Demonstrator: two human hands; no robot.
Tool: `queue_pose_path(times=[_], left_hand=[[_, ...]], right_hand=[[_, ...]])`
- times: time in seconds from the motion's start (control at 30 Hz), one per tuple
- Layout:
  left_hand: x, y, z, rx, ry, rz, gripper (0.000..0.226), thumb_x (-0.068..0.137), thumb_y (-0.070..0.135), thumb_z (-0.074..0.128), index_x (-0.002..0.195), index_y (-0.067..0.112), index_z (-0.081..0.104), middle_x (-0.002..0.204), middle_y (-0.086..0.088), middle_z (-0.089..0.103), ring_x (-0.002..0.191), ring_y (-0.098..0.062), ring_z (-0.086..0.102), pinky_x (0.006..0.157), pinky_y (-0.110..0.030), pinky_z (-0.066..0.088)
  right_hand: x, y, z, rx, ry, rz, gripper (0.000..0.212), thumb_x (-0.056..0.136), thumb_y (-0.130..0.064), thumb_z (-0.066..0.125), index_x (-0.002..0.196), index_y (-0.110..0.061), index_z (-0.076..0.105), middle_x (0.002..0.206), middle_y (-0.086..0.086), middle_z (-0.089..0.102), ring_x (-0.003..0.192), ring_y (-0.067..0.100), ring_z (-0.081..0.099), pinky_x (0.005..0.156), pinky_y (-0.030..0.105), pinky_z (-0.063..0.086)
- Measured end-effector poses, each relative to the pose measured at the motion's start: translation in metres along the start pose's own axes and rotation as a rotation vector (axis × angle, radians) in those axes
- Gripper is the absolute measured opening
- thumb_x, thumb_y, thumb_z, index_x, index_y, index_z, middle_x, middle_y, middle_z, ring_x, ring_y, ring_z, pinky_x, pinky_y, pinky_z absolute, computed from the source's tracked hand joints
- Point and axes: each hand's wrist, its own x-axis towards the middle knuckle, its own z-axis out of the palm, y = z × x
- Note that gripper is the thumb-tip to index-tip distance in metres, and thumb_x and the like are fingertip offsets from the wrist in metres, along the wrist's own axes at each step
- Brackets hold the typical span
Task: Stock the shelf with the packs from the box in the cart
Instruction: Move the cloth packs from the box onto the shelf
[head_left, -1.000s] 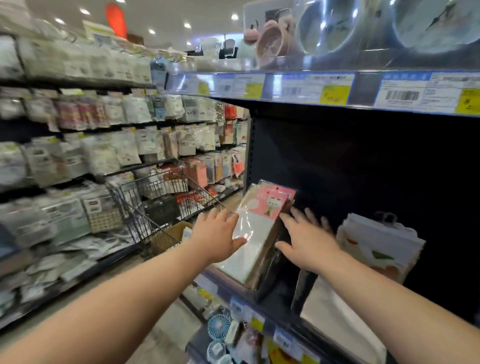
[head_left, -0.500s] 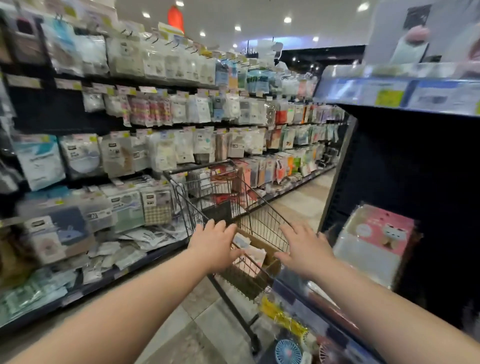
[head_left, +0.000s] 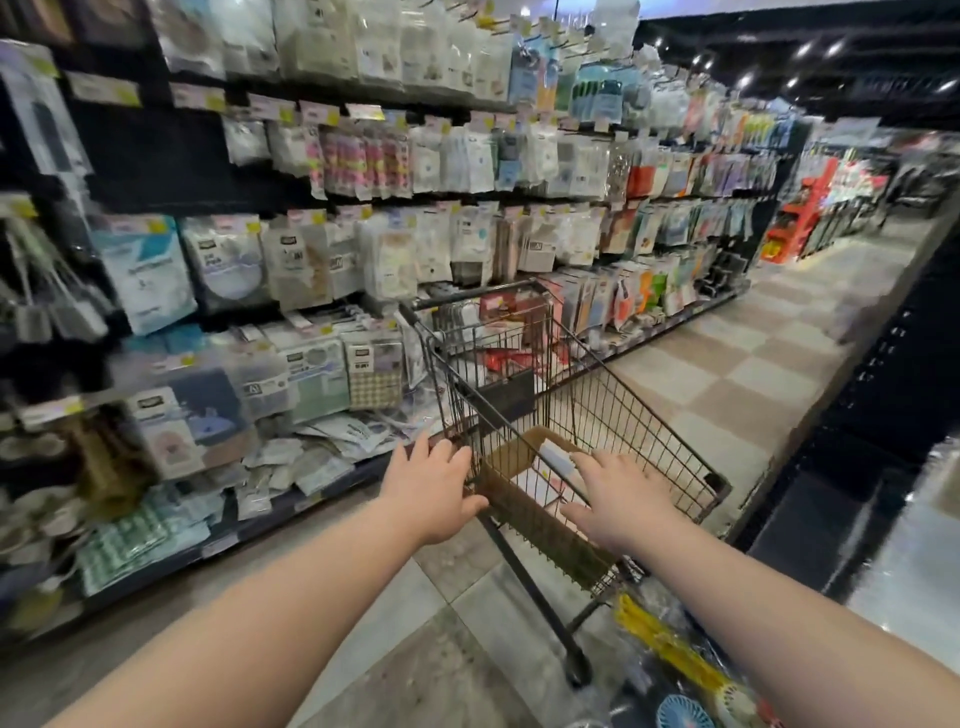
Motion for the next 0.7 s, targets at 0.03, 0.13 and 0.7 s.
queue_pose_path(times=[0.03,0.13,0.7], left_hand=[[0.007,-0.005,0.003,-0.003,0.001,0.000,0.074,0.092,0.063,0.033,0.149,0.019,0.020,0.155,-0.007,0.026,0.143,-0.032,0.018,0.114,-0.053,0.022],[0.031,-0.023,0.011,-0.014,-0.005,-0.010,0.073,0.091,0.062,0.035,0.148,0.018,0.022,0.153,-0.006,0.029,0.142,-0.030,0.022,0.112,-0.050,0.025],[0.296,-0.040,0.020,0.027,-0.130,0.045,0.073,0.092,0.062,0.035,0.150,0.019,0.020,0.152,-0.007,0.031,0.140,-0.030,0.027,0.112,-0.050,0.026]], right_hand=[[0.012,-0.003,0.002,0.002,-0.005,-0.002,0.069,0.091,-0.054,0.047,0.148,-0.025,0.022,0.154,0.002,0.029,0.142,0.028,0.026,0.115,0.054,0.024],[0.054,-0.010,0.007,0.021,-0.010,-0.016,0.069,0.091,-0.052,0.046,0.149,-0.025,0.021,0.156,0.003,0.026,0.144,0.028,0.024,0.116,0.053,0.023],[0.307,0.057,0.029,0.050,-0.173,0.034,0.066,0.092,-0.052,0.046,0.147,-0.023,0.024,0.153,0.004,0.030,0.140,0.029,0.029,0.112,0.050,0.029]])
